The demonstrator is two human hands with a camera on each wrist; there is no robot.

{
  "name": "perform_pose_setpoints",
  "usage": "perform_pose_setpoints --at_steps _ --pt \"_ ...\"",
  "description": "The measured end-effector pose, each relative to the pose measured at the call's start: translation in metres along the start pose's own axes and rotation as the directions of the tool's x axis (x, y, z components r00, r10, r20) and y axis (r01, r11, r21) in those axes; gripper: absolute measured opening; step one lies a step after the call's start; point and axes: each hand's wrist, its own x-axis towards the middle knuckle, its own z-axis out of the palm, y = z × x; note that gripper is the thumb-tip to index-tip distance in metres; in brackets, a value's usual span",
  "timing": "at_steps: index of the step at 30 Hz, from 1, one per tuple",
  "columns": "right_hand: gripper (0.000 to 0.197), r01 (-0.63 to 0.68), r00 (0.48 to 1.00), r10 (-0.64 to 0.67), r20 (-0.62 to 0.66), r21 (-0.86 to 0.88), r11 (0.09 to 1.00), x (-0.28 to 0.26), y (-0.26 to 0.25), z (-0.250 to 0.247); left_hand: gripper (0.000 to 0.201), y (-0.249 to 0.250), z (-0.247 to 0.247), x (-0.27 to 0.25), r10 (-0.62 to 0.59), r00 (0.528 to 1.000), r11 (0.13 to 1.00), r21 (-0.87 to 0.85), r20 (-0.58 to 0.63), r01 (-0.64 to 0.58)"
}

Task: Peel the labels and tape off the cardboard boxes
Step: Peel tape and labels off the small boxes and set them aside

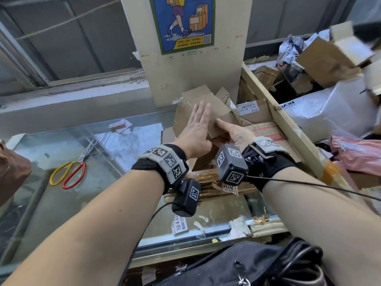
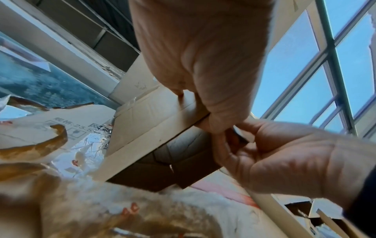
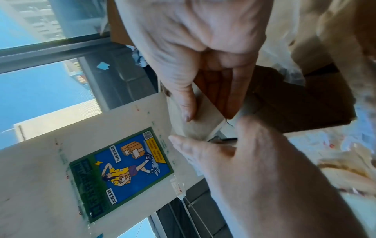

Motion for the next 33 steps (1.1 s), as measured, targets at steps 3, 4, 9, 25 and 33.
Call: perform_pose_setpoints --at_steps 3,4,9,25,33 --pt "0.017 0.071 0.992 -0.080 -0.098 -0.092 0.993 0.004 -0.006 -0.009 0.106 -0.003 0.011 0.003 0.019 1.000 1.000 0.021 -0.010 -0.019" --pt "0.018 0.094 0.984 -0.112 -0.139 -0.128 0.987 0.007 -0.009 -0.016 0.109 -0.004 0.015 0.005 0.016 1.000 1.000 0.016 0.012 -0.017" --pt "0.038 -0.036 0.962 -0.070 -0.263 -0.379 0.925 0.029 -0.011 -0.057 0.113 -0.003 0.028 0.016 -0.001 0.966 0.997 0.072 0.258 -0.018" --pt "0.048 -0.114 0.861 -0.356 -0.362 -0.821 0.560 0.057 -0.017 -0.087 0.058 0.009 0.034 0.060 -0.161 0.778 0.984 0.035 0.607 0.176" --pt "0.019 0.062 0.943 -0.167 -0.287 -0.343 0.937 0.044 -0.034 -0.078 0.057 -0.031 0.005 0.029 -0.383 0.917 0.715 -0.591 0.114 0.372"
